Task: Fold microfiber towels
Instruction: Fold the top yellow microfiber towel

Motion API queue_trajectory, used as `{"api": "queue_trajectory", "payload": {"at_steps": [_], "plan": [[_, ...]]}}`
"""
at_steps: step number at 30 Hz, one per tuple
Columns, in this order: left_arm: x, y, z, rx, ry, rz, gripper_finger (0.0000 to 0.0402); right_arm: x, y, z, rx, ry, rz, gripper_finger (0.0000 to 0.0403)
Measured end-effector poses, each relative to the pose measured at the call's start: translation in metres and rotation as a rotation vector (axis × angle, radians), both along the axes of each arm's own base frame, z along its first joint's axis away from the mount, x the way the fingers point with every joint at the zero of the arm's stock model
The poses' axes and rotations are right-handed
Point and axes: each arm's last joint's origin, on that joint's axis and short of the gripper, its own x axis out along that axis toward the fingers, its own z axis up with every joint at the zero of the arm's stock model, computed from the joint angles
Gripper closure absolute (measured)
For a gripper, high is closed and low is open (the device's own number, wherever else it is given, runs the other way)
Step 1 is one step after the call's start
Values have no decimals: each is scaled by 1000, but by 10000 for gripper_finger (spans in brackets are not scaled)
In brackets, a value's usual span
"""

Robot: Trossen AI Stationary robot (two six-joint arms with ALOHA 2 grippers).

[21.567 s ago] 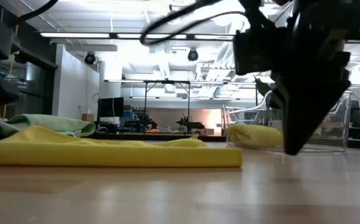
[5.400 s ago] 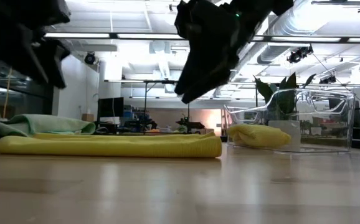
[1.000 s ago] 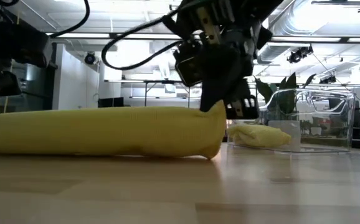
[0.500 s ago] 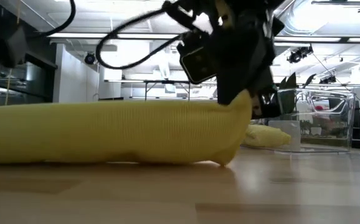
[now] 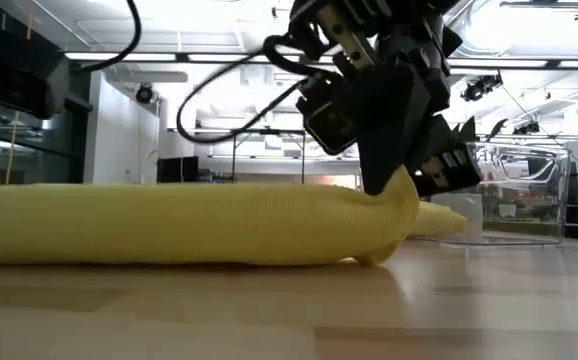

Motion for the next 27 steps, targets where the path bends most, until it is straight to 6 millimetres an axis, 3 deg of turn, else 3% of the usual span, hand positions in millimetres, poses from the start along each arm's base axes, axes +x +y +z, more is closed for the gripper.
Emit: {"api": "queue_trajectory", "payload": {"at_steps": [12, 19, 27], "plan": [[-4, -11, 3, 4, -56, -28, 401, -5, 19, -1, -40, -56, 92, 403], [0, -22, 12, -119, -131, -65, 401, -8, 30, 2, 101, -27, 158, 403], [5, -13, 11, -91, -125, 58, 401, -7, 24, 1, 85, 34, 41, 403]]}}
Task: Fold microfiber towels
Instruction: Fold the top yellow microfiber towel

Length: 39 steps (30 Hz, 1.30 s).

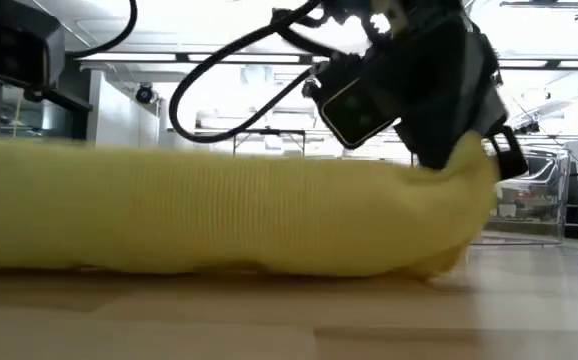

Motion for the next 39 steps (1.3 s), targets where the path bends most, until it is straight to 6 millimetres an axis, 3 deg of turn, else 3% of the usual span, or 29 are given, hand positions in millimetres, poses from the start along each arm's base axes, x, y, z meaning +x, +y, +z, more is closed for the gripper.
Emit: {"api": "queue_trajectory", "payload": {"at_steps": [10, 20, 26, 31, 39], "plan": [[-2, 9, -5, 84, 46, 89, 401, 0, -7, -3, -88, 24, -71, 403], [-21, -24, -2, 163, -76, -49, 401, -10, 27, -2, -210, -202, 215, 403], [-19, -34, 5, 92, -163, -173, 401, -8, 41, 5, -96, -305, 313, 403], [-16, -28, 4, 92, -137, -152, 401, -6, 38, 5, -49, -259, 259, 403], [-19, -15, -5, 239, -55, -96, 402, -3, 19, 1, -158, -251, 224, 403]]}}
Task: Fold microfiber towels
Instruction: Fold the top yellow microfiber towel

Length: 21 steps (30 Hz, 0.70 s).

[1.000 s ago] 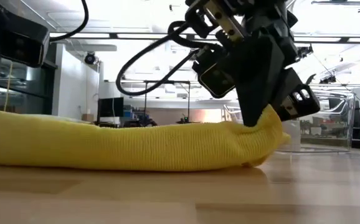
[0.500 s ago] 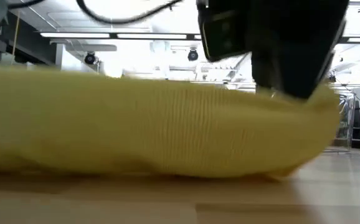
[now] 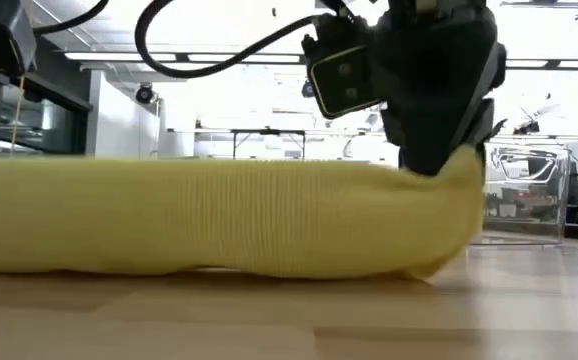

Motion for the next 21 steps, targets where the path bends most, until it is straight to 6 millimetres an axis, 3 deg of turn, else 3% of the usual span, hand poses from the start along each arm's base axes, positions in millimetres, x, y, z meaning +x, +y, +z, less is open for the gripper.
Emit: {"api": "queue_trajectory", "payload": {"at_steps": [6, 21], "plan": [[-3, -1, -1, 28, 14, -31, 402, 0, -4, -1, -42, -9, 3, 403], [4, 9, -16, -2, 111, 208, 402, 3, -34, -7, -62, 162, -248, 403]]}}
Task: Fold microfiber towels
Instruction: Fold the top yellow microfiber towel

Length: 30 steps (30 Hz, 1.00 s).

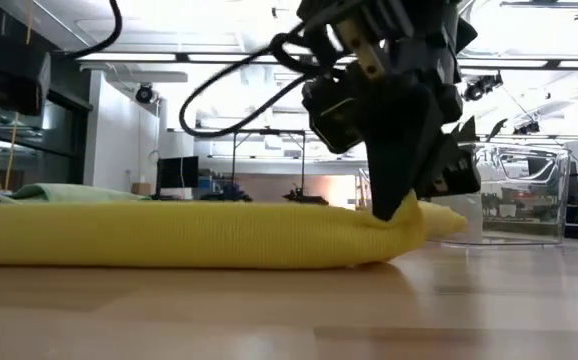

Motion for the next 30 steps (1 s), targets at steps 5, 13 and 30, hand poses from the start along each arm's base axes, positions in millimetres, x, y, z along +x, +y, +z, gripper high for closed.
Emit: {"api": "queue_trajectory", "payload": {"at_steps": [5, 13, 30], "plan": [[2, -2, -12, -4, 41, 72, 402, -1, -2, -1, -36, 33, -83, 403], [10, -6, -16, -64, -10, 138, 401, 1, -9, -1, -35, 42, -142, 403], [-20, -1, -7, 401, 48, -414, 402, -2, 19, 1, -382, -296, 468, 403]]}}
